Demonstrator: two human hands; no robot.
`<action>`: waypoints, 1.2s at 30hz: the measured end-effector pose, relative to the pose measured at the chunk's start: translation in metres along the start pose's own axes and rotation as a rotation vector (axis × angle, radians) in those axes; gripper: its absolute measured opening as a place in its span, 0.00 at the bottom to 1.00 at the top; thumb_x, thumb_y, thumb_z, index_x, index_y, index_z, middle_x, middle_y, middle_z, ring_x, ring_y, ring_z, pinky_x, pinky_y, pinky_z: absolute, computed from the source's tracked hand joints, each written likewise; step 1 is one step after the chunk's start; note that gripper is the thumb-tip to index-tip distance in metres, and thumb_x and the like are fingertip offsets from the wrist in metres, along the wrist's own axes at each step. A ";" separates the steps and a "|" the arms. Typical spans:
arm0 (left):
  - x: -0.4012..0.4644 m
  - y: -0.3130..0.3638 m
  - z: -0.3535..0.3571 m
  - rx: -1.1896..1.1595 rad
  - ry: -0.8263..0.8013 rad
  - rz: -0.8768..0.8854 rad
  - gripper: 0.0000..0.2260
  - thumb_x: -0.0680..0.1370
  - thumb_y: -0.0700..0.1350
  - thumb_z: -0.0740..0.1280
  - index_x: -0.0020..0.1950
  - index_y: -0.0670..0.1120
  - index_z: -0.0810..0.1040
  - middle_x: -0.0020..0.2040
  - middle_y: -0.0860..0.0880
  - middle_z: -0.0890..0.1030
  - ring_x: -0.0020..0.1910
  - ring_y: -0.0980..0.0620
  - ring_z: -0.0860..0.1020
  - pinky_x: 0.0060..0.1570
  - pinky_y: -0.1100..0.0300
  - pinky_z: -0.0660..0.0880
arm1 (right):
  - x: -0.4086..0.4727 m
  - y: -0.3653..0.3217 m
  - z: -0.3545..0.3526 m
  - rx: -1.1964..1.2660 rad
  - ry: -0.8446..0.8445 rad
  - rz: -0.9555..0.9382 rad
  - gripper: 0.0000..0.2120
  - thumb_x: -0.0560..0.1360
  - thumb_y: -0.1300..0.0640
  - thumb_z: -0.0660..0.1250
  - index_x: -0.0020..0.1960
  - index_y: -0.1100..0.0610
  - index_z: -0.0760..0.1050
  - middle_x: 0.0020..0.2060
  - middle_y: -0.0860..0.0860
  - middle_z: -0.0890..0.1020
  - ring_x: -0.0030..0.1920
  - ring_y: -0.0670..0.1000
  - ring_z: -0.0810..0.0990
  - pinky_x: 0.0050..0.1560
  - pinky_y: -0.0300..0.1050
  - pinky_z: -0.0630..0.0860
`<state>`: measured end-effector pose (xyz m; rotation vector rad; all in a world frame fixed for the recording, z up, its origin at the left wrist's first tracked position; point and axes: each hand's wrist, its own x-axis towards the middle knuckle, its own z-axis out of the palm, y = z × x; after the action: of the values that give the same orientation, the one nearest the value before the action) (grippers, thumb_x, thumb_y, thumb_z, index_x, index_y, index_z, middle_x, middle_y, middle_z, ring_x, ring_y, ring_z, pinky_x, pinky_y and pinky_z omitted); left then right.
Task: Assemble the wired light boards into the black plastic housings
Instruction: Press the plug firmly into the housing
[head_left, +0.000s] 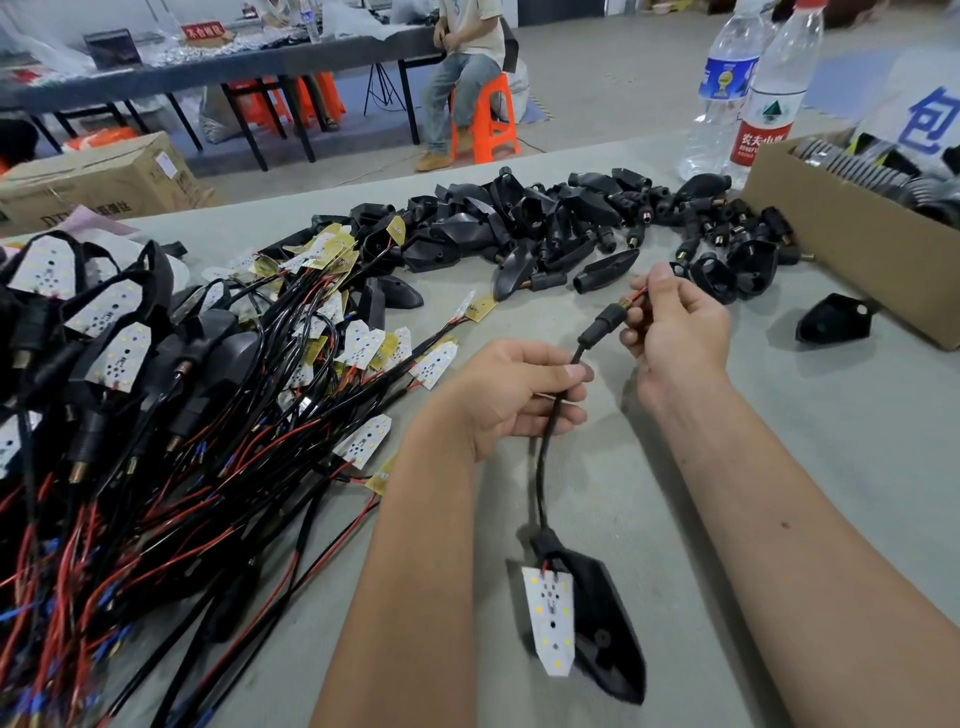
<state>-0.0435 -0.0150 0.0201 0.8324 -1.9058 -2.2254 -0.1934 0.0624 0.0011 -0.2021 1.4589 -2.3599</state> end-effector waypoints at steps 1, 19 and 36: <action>0.001 0.000 -0.002 0.034 0.034 0.005 0.04 0.81 0.40 0.69 0.51 0.41 0.83 0.34 0.51 0.81 0.29 0.56 0.77 0.30 0.67 0.74 | 0.000 0.000 0.000 -0.018 0.000 -0.004 0.15 0.84 0.54 0.65 0.41 0.59 0.80 0.28 0.47 0.79 0.27 0.43 0.73 0.27 0.37 0.71; 0.004 0.007 -0.008 0.057 0.250 0.051 0.11 0.83 0.42 0.66 0.48 0.38 0.84 0.33 0.49 0.74 0.23 0.57 0.61 0.21 0.66 0.57 | -0.007 0.002 0.003 -0.225 -0.121 -0.204 0.14 0.88 0.56 0.52 0.46 0.58 0.69 0.33 0.56 0.85 0.21 0.50 0.75 0.23 0.42 0.73; -0.005 0.006 -0.013 0.108 0.184 0.062 0.06 0.78 0.42 0.74 0.50 0.39 0.83 0.38 0.47 0.84 0.30 0.54 0.79 0.31 0.64 0.78 | 0.012 -0.003 -0.006 -0.048 0.090 -0.097 0.14 0.88 0.54 0.51 0.44 0.54 0.65 0.27 0.53 0.80 0.21 0.49 0.75 0.23 0.39 0.68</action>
<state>-0.0345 -0.0257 0.0262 0.9433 -1.9502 -1.9515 -0.2069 0.0642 0.0005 -0.1845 1.5819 -2.4418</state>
